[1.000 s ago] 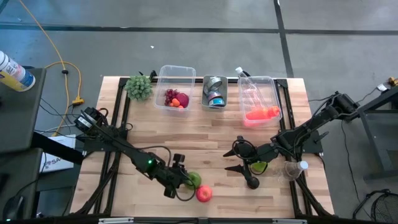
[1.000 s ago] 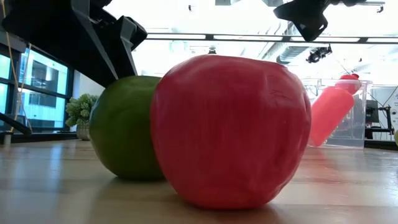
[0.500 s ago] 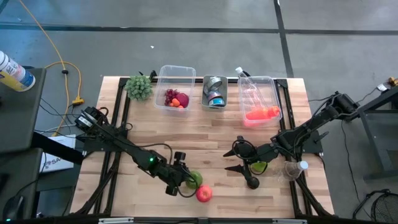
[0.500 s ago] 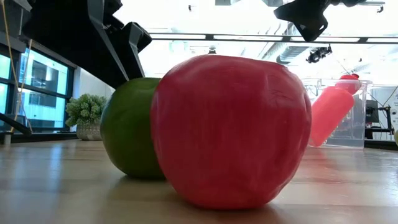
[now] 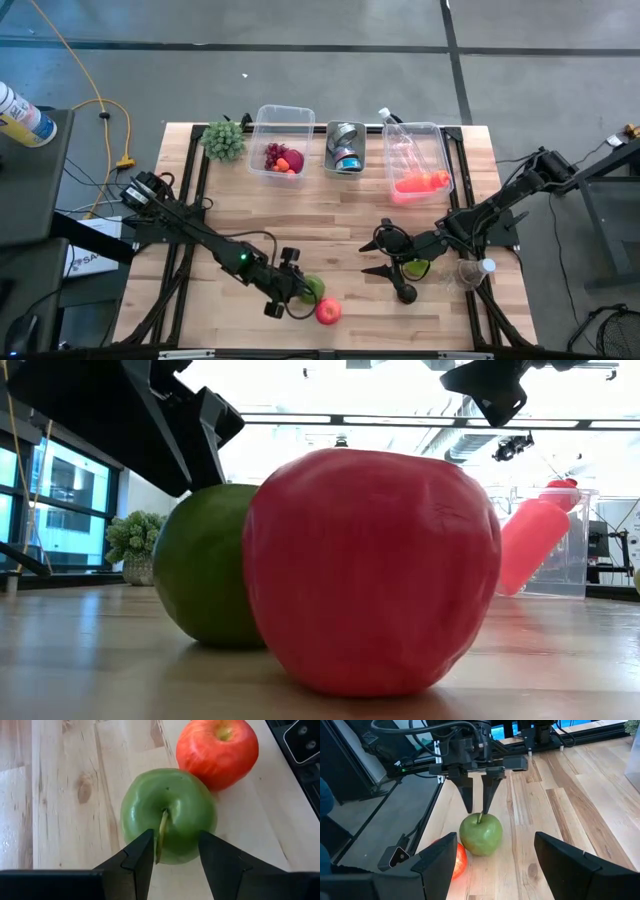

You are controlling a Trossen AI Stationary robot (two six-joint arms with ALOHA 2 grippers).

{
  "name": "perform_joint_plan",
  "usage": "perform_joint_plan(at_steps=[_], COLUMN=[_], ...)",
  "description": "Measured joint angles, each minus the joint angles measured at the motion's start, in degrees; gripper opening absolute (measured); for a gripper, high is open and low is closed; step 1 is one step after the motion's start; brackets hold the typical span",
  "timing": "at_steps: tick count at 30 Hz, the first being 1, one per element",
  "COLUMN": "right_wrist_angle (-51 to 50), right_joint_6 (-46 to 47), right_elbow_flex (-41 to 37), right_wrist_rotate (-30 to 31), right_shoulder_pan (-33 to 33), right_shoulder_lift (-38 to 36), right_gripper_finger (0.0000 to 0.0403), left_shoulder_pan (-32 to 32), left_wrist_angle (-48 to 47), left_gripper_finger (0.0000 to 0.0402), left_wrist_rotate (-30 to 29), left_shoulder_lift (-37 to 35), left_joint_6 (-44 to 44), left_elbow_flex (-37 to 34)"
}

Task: Pick & Place Food Item
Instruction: Put the green apple into the left transparent bin

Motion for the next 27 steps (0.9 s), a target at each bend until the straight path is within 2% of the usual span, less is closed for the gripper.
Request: perform_joint_plan(at_steps=[4,12,18,23,27], right_wrist_angle=[-0.01,-0.01,-0.01,-0.03,0.00], right_joint_6=[0.00,0.00,0.04,0.09,0.02], right_elbow_flex=[0.00,0.00,0.00,0.00,0.00], right_wrist_rotate=[0.00,0.00,-0.01,-0.02,-0.01], right_shoulder_pan=[0.00,-0.01,-0.01,-0.02,-0.01], right_shoulder_lift=[0.00,0.00,0.00,0.00,0.00], right_gripper_finger=[0.0258,0.0259,0.0258,0.0258,0.0258], left_shoulder_pan=[-0.02,0.37,0.85,-0.33,-0.96], left_wrist_angle=[0.00,0.02,0.03,-0.18,-0.61], left_gripper_finger=[0.0129,0.0048,0.0006,0.0003,0.0002], left_wrist_rotate=[-0.02,-0.02,-0.83,-8.96,-12.99], left_shoulder_lift=[0.00,0.00,0.17,0.87,0.47], left_joint_6=[-0.26,-0.22,-0.28,-0.01,0.11], left_elbow_flex=[0.00,0.00,0.00,0.00,0.00])
